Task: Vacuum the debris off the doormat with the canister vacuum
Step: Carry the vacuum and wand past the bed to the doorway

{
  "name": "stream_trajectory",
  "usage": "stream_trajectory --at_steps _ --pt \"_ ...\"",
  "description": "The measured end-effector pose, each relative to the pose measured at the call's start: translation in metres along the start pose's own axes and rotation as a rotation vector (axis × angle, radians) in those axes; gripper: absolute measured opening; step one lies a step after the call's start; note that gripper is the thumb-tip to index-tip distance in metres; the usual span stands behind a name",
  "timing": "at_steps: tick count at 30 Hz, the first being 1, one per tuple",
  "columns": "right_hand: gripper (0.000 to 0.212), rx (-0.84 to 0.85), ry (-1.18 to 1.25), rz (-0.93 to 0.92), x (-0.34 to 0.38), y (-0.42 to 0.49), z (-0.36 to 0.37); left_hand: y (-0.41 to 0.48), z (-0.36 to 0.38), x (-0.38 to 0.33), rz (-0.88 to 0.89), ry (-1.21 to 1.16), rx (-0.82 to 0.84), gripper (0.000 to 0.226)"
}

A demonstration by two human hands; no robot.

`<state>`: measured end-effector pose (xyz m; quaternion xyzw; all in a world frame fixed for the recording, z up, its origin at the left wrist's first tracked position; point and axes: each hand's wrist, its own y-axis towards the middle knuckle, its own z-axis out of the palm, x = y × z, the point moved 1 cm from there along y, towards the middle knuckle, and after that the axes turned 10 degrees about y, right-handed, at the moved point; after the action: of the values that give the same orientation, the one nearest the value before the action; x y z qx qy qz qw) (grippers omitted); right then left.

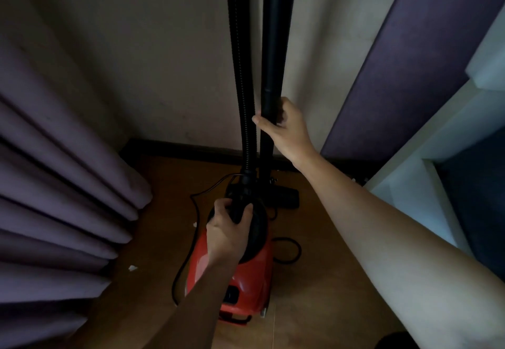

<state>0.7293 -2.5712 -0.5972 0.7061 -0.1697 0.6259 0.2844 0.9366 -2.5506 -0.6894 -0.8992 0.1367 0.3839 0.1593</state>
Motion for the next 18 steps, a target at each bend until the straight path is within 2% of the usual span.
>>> stream_trajectory --at_steps 4,9,14,18 --pt "0.047 0.038 -0.028 0.054 0.009 -0.007 -0.011 0.000 -0.010 -0.001 0.075 0.012 -0.029 0.048" --pt "0.058 -0.010 -0.089 0.066 0.006 -0.020 -0.025 0.021 -0.032 -0.005 0.170 0.106 -0.074 0.063" --pt "0.069 -0.036 -0.144 0.088 0.003 -0.018 -0.016 0.031 -0.034 -0.011 0.239 0.076 -0.033 0.074" --pt "0.067 -0.041 -0.184 0.081 -0.004 -0.024 -0.008 0.045 -0.035 -0.004 0.316 0.116 -0.087 0.062"
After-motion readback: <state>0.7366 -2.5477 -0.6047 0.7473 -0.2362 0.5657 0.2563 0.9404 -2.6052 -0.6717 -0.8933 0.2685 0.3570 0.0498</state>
